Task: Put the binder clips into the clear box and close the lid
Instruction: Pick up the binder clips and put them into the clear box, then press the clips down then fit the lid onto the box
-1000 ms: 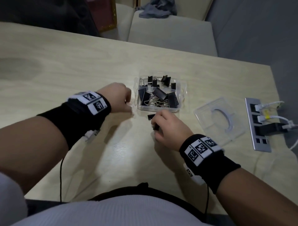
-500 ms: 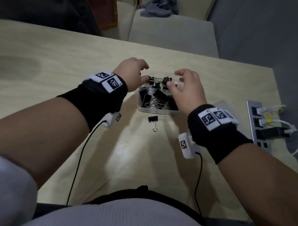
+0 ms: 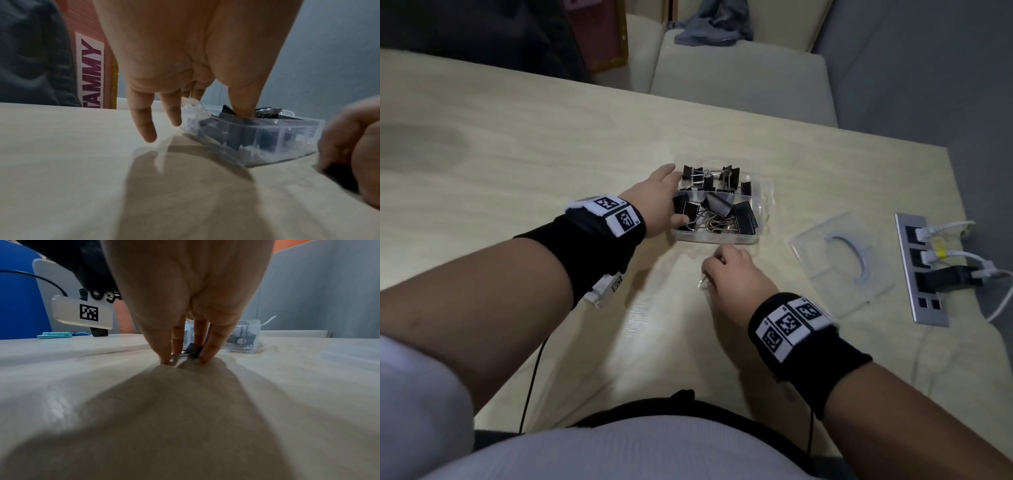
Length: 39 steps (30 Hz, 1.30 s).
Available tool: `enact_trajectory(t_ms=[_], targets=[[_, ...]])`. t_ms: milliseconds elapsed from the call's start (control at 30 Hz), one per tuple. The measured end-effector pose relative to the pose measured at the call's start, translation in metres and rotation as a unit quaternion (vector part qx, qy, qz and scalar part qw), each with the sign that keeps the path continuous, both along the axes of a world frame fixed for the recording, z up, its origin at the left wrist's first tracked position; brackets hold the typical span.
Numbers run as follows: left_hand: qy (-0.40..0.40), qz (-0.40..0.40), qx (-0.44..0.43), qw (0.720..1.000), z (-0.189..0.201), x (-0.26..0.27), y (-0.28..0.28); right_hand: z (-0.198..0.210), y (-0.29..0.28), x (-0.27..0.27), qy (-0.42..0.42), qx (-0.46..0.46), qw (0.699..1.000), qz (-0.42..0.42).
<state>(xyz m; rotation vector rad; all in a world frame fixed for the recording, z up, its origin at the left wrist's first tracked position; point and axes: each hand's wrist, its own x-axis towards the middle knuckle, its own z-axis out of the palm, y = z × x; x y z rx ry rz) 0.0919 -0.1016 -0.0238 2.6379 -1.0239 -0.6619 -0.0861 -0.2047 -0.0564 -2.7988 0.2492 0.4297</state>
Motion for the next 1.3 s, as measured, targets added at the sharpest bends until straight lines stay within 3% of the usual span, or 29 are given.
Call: enact_trajectory(t_ms=[300,467,667,867,967,1067,1167,1300], targets=[[0.001,-0.015,0.017,1.0,0.002,-0.007,0.014,0.005,-0.003,-0.02,0.014,-0.006,1.0,-0.003],[-0.012,-0.037,0.035,0.999,0.003,-0.013,0.022,0.027,-0.005,-0.029,-0.063,0.038,0.996,0.055],[-0.039,-0.087,0.075,0.993,0.009,-0.024,0.027,0.049,-0.029,-0.003,-0.192,0.075,0.97,-0.126],[-0.083,-0.101,0.124,0.984,0.016,-0.032,0.024,0.052,-0.052,0.023,-0.12,0.041,0.972,-0.197],[-0.114,-0.123,0.086,0.982,0.014,-0.04,0.022,0.047,-0.056,0.016,-0.11,0.028,0.971,-0.208],[-0.098,-0.177,0.054,0.978,0.009,-0.049,0.017,0.041,-0.057,0.006,-0.107,0.021,0.972,-0.209],[-0.088,-0.216,0.078,0.969,0.003,-0.057,0.013,0.039,-0.057,0.002,-0.108,0.022,0.973,-0.204],[-0.083,-0.214,0.074,0.971,0.0,-0.058,0.014,0.038,-0.054,-0.002,-0.12,0.052,0.969,-0.208]])
